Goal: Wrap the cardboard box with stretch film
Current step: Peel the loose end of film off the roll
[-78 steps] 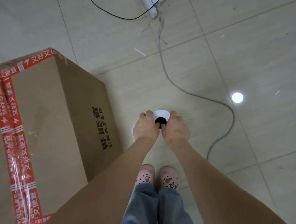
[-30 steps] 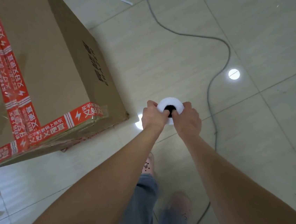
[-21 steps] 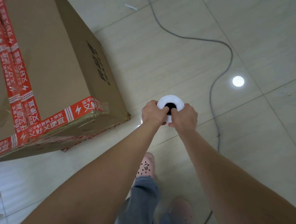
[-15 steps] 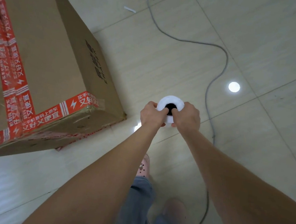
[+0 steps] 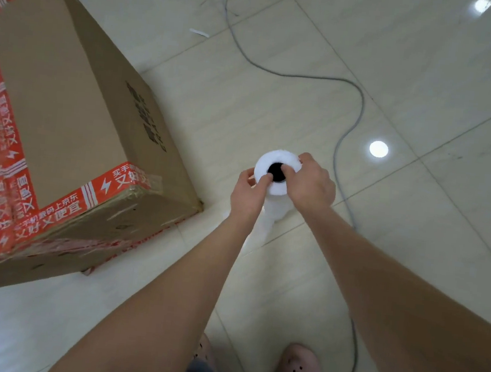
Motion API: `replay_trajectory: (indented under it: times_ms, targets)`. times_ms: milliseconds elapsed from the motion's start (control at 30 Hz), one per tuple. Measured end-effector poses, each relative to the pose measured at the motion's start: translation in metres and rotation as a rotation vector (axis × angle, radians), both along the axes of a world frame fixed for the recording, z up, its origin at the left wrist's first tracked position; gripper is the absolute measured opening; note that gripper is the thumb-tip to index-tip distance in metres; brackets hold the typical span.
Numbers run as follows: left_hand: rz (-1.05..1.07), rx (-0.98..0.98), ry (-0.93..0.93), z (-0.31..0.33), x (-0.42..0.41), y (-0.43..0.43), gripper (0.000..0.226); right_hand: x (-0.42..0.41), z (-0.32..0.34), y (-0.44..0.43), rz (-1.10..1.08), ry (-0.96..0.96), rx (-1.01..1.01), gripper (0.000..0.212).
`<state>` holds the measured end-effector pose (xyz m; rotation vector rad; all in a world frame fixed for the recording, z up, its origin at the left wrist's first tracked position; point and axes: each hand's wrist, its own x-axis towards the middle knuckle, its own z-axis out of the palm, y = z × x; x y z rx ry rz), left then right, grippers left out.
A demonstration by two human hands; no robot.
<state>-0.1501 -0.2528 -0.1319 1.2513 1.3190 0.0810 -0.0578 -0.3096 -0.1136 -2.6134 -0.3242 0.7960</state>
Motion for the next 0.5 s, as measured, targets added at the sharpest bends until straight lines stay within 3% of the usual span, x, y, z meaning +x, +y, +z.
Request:
replay_trajectory:
  times_ms: [133,267,500]
  targets:
    - [-0.096,-0.059,-0.111,-0.011,-0.006,0.005,0.041,0.005,0.0,-0.002,0.032,-0.023,-0.017,0.036]
    - [-0.176,0.022,-0.111,-0.011,-0.001,0.006,0.038,0.0,-0.007,-0.016,-0.056,0.008,0.063,0.037]
    - [-0.129,0.161,-0.254,-0.027,0.0,0.024,0.02,-0.005,-0.02,-0.009,-0.133,0.021,0.269,0.033]
